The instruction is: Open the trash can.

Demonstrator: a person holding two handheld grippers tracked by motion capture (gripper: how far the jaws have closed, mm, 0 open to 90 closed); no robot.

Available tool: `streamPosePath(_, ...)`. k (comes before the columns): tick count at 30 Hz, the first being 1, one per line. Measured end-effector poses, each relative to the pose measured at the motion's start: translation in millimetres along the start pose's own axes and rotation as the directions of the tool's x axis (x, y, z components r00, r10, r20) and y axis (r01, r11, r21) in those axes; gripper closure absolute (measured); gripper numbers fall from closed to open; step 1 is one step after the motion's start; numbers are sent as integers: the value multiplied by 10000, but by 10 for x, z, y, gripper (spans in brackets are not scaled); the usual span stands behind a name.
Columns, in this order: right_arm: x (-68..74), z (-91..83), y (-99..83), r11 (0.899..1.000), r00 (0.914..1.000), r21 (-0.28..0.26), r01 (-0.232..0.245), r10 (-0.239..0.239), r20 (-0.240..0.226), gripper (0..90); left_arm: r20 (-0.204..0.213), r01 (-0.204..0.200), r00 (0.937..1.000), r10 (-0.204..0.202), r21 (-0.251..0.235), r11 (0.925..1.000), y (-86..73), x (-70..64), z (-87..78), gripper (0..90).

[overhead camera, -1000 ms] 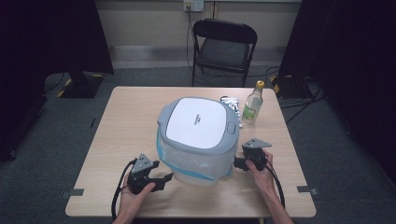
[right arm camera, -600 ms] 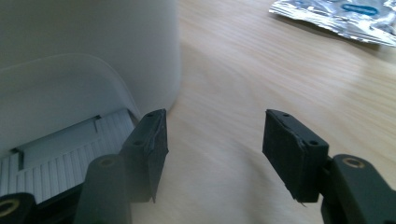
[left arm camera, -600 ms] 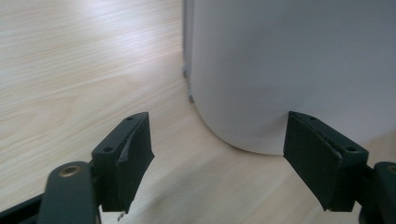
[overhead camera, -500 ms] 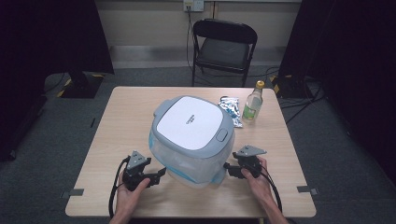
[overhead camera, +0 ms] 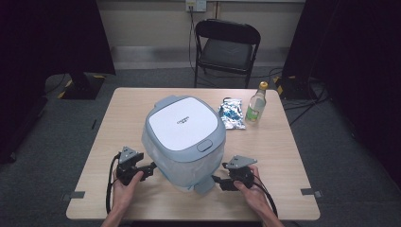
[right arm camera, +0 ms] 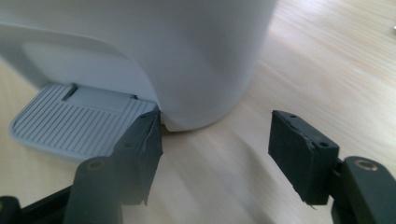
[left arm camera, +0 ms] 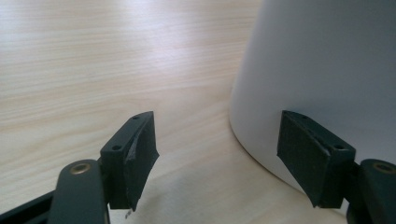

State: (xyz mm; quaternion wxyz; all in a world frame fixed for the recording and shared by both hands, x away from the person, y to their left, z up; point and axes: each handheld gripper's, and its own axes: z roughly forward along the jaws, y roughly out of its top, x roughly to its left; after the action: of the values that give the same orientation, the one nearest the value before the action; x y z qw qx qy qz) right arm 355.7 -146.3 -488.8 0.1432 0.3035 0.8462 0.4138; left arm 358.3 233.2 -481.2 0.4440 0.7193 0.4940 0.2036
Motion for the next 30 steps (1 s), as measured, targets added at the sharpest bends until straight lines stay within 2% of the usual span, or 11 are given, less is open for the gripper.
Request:
streamPosePath(2, 46, 30, 20, 9999, 9997, -8, 154, -154, -164, 322, -33, -288, 9996, 288, 38, 9996, 32, 33, 19, 282)
streamPosePath(4, 48, 43, 38, 9998, 9995, 6, 194, -193, -232, 304, 12, -367, 9993, 367, 74, 9993, 55, 56, 30, 277)
streamPosePath(6, 9, 42, 51, 9999, 9994, 138, 74, -70, -338, 237, 139, -205, 9997, 204, 114, 9997, 52, 49, 14, 278)
streamPosePath(8, -58, 26, 57, 9998, 9994, 175, -39, 44, -332, 197, 180, -369, 9992, 366, 151, 9992, 39, 7, -28, 278)
streamPosePath(11, -147, -32, 87, 9995, 9995, 72, -302, 301, 109, 261, 204, -769, 9969, 765, 221, 9968, 19, -69, -91, 276)
streamPosePath(13, -231, -57, 142, 9982, 9962, -198, -565, 577, 657, 267, -103, -1262, 9919, 1264, 143, 9919, 19, -103, -101, 265)
streamPosePath(18, -340, -9, 288, 9932, 9876, -641, -974, 1044, 1172, 251, 80, -1004, 9949, 1003, 156, 9948, 38, -56, -52, 246)
streamPosePath(20, -381, 22, 328, 9896, 9850, -876, -1140, 1241, 1203, 259, 99, -1032, 9946, 1030, 197, 9945, 67, -34, -18, 246)
streamPosePath(24, -366, 85, 347, 9880, 9821, -993, -1180, 1309, 1352, 406, 134, -1500, 9887, 1496, 359, 9880, 169, -1, 65, 268)
streamPosePath(26, -334, 104, 327, 9875, 9816, -1029, -1191, 1327, 1371, 452, 266, -1599, 9869, 1589, 403, 9863, 215, 13, 103, 330)
streamPosePath(30, -286, 76, 322, 9905, 9868, -900, -1035, 1136, 1158, 445, 150, -1501, 9886, 1497, 282, 9883, 255, 43, 170, 418)
